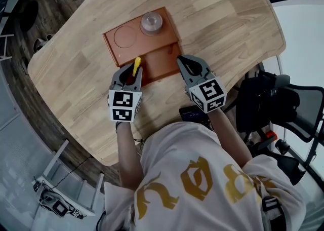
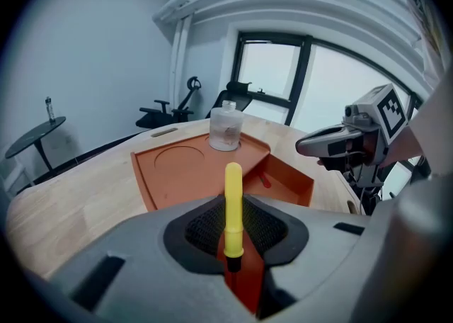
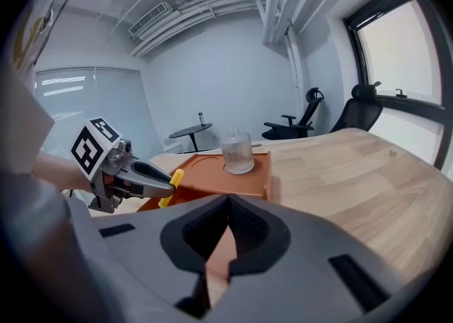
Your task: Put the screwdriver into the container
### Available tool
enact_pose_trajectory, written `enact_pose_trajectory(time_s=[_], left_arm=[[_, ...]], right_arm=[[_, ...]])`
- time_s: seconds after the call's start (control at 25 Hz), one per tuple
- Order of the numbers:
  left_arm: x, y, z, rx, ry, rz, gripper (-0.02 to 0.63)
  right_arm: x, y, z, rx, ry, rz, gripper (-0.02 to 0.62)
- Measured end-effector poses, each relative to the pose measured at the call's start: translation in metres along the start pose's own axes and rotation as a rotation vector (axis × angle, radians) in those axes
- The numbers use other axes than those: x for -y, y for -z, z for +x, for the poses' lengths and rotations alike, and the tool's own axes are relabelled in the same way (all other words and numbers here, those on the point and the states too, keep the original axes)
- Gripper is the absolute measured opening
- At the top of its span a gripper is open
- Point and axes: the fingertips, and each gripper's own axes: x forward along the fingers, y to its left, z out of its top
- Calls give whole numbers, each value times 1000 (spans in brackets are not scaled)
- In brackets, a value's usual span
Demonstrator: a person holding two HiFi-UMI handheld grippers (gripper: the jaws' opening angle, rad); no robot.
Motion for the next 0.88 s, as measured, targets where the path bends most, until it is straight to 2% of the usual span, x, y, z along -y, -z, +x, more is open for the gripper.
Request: enact_pose_trajectory(time_s=[0.36, 0.56, 0.88], left_arm=[[0, 10, 17, -103, -25, 54, 75], [11, 14, 30, -187, 1, 140, 76], [25, 23, 43, -307, 53, 229, 75]], right_arm=[[2, 6, 1, -24, 3, 4, 11], [5, 6, 3, -25, 0, 5, 12], [5, 10, 5, -33, -14, 10, 11]])
